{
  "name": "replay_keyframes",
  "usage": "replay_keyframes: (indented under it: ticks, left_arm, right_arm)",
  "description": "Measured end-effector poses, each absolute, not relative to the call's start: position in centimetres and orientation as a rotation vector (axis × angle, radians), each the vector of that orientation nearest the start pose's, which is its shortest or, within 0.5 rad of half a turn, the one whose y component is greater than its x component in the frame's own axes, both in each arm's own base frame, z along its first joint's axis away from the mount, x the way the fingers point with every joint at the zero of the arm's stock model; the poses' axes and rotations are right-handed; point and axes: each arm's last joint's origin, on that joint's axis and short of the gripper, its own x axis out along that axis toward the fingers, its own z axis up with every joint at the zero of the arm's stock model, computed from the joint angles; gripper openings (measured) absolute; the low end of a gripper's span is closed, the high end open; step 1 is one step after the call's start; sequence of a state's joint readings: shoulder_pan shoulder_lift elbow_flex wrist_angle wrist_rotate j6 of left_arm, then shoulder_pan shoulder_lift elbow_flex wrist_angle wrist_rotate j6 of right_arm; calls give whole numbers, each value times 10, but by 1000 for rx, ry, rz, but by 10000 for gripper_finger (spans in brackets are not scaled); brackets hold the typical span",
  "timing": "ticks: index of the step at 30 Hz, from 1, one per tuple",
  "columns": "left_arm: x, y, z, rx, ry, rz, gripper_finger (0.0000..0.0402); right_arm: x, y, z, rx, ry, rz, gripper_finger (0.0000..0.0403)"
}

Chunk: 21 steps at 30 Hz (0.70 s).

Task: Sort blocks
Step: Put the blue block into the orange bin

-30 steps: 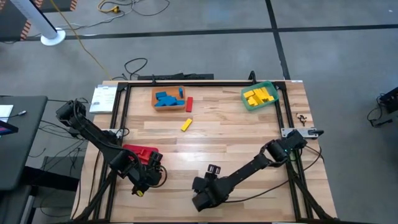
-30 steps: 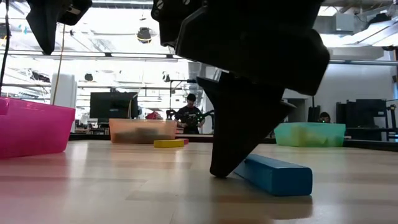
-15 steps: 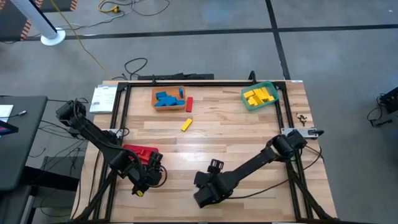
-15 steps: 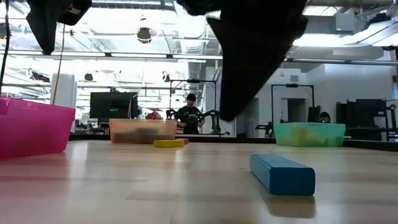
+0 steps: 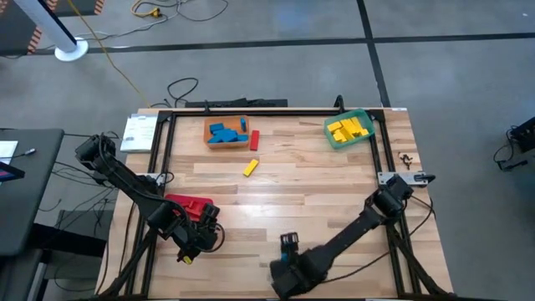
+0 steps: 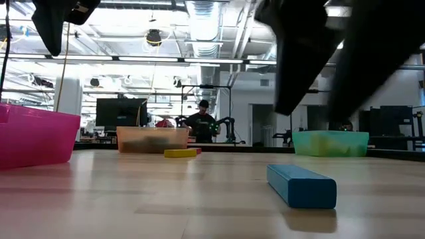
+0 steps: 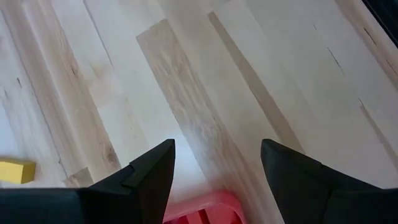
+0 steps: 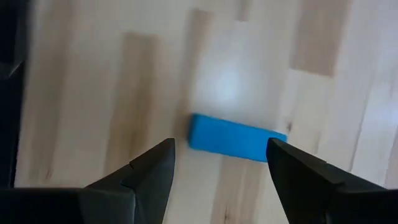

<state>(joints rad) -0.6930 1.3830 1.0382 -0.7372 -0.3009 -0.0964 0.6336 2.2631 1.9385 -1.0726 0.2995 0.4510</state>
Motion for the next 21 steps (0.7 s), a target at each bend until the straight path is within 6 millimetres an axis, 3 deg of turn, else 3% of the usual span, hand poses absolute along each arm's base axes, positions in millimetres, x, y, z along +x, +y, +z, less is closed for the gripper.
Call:
replay_keyframes:
  ticks: [4,9,21]
  left_arm:
    - [212,-165,254,434,943,-316,234]
    - [215,-165,255,431,919,-319,234]
    - [217,-162,255,424,920,-307,234]
  right_arm:
    - [366,275,192,-441,1238,134,272]
    - [366,274,192,-672,1208,232,272]
    - [378,253,175,-800,1241,445,270]
